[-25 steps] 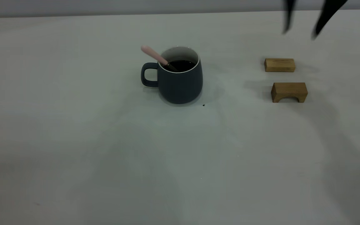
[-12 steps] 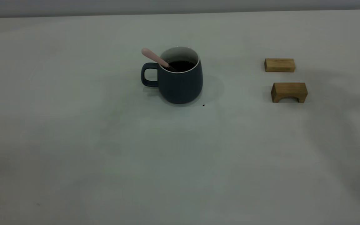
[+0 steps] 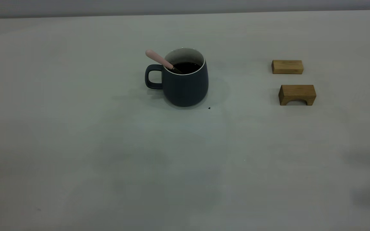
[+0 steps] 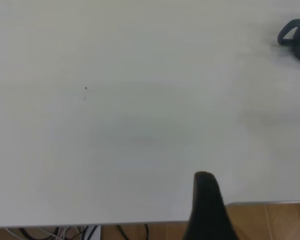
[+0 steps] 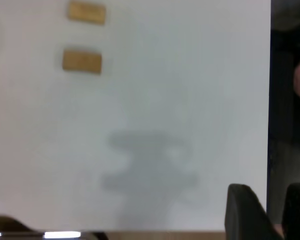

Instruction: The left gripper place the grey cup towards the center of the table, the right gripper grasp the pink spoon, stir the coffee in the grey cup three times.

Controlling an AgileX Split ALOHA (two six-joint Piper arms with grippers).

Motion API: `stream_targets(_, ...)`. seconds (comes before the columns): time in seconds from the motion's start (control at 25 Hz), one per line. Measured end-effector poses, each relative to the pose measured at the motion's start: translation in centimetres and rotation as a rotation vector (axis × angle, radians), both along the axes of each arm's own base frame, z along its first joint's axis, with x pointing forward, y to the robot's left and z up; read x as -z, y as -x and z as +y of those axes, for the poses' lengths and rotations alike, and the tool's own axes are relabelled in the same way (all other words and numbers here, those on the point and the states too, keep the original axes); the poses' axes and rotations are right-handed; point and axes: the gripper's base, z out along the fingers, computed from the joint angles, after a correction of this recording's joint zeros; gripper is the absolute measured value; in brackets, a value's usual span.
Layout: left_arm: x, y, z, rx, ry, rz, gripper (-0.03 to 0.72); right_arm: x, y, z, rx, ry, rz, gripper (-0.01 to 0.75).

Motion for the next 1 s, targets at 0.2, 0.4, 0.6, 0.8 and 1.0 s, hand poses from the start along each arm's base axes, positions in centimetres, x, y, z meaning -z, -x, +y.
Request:
stream_targets(0.2,0.0,0.0,0.0,0.000,0.000,0.000,0.568,3.4,6.3,-1.1,0.042,-0.078,-0.039,0.228)
stream_targets(0.4,0.0,0.0,0.0,0.000,0.000,0.000,0.568,6.8,10.1,-1.7,0.043,-0.181,-0.219,0.231)
stream_targets(0.6,0.0,0.0,0.0,0.000,0.000,0.000,0.568,8.6,13.6,-2.6,0.148,-0.210,-0.351,0.235)
stream_targets(0.8,0.0,0.0,0.0,0.000,0.000,0.000,0.568,9.8,16.2,-3.1,0.223,-0.196,-0.429,0.236)
stream_targets(1.0,0.0,0.0,0.0,0.000,0.000,0.000,0.568,10.2,17.3,-3.1,0.226,-0.200,-0.467,0.236)
